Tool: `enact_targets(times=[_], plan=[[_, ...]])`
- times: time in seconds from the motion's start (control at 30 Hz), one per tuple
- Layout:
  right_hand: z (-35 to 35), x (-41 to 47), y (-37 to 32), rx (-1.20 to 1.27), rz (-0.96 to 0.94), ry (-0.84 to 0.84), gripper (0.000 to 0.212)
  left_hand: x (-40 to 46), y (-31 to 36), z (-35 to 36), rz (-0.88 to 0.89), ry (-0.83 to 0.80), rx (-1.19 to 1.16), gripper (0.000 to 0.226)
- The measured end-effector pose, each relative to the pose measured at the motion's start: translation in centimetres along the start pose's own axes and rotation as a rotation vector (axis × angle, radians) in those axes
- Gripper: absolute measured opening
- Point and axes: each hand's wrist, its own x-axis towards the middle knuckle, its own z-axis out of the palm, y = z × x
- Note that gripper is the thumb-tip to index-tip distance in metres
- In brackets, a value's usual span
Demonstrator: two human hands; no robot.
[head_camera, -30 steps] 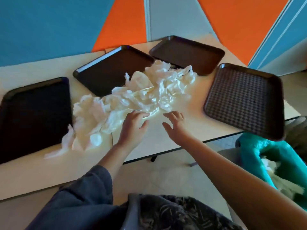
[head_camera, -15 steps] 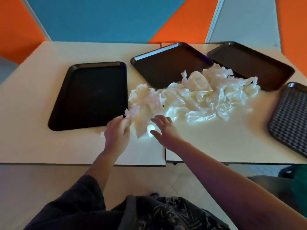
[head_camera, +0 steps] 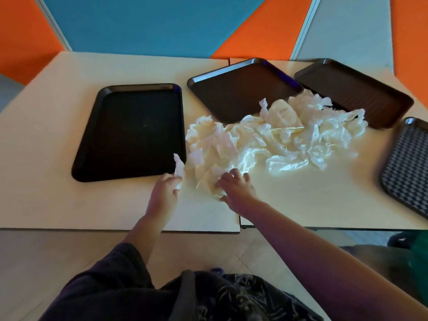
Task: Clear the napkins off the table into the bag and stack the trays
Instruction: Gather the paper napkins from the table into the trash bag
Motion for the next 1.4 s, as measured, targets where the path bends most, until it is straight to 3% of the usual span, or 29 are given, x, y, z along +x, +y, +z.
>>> enact_targets(times=[0.17,0.27,0.37,0.53,0.93,1.13,1.4], plan=[[-0.7,-0.2,0.3,0.064,0.002,0.028,0.038,0.9,1.5,-0.4,0.039,0.106,-0.071,0.008],[-1.9,-0.7,0.5,0.256,0.031,0.174,0.034,1.6,2.8,-0.7,0.090,0.207,-0.058,0.004],[-3.4,-1.3,0.8,0.386,0.049,0.342,0.028,2.5,4.7,-0.6,0.128,0.208,-0.086,0.001],[-5.6,-3.5,3.8,0.357,0.101,0.624,0.022,4.0,9.7,1.4,0.297,0.215,-0.063,0.010],[-7.8,-18.8,18.4,0.219,0.403,0.693,0.021,2.9,27.7,11.4,0.461,0.162,-0.126,0.010],[-7.0,-29.1,24.9,0.186,0.623,0.708,0.017,0.1,37.1,17.9,0.580,-0.061,-0.290,0.023],[-2.8,-43.1,30.1,0.204,0.917,0.644,0.022,-6.7,46.8,27.4,0.748,-0.321,-0.363,0.016]])
